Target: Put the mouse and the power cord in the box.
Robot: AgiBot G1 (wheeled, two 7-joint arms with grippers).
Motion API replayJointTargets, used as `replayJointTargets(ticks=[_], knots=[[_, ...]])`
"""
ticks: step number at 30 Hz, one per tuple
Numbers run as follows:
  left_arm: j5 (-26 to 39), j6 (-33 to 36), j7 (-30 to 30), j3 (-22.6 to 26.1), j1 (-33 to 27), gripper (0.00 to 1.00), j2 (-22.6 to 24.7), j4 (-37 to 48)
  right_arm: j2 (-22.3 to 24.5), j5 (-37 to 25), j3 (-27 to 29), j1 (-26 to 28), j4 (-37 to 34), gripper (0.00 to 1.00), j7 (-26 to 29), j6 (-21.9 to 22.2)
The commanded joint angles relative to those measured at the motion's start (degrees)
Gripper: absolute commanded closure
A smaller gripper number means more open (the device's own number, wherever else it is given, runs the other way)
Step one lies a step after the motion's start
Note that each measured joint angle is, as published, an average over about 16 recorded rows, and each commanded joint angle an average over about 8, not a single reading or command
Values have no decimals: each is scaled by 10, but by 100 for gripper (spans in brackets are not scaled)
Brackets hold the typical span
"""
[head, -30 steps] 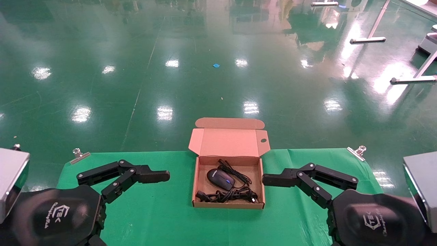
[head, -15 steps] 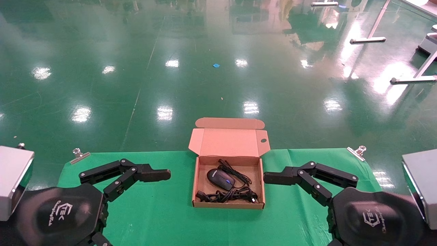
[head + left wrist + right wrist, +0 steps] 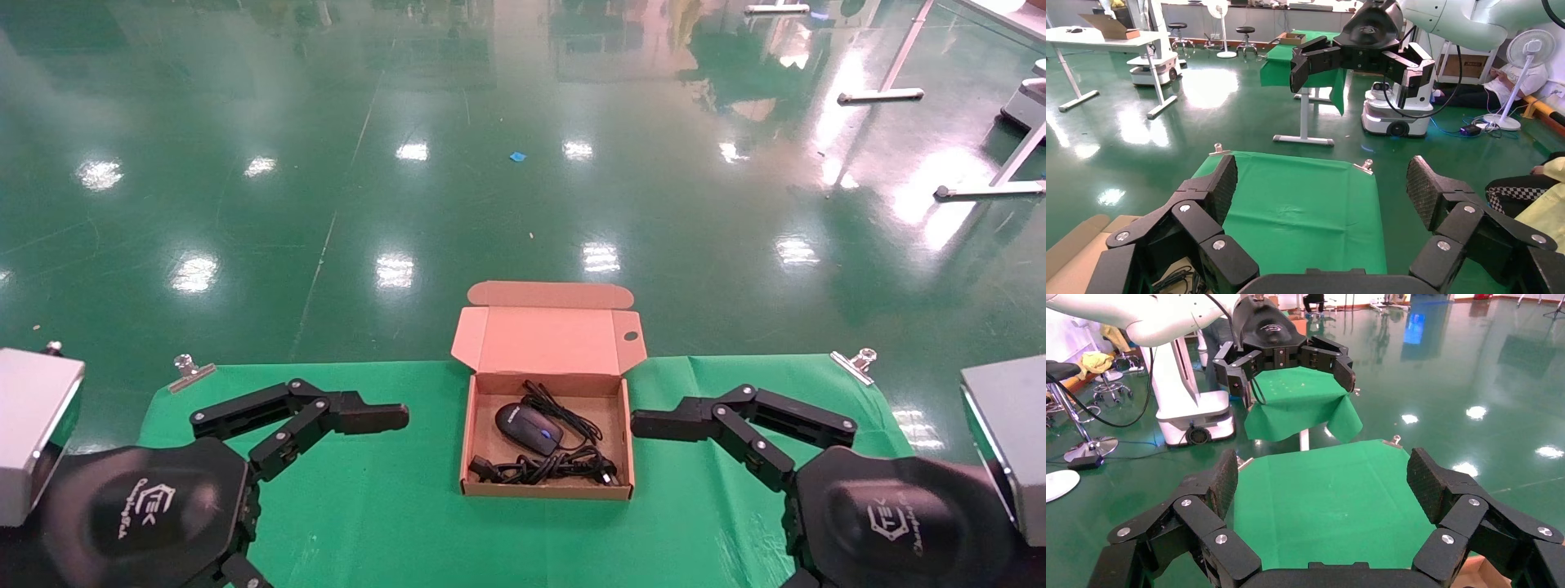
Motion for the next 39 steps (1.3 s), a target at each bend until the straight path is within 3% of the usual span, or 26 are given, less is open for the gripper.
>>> replayJointTargets(ticks=[1,39], knots=[[0,0,0,0,0,0,0,0,0,0,0,0,0,0,0,0],[1,0,0,1,0,0,1,1,0,-1,0,1,-1,0,0,0]])
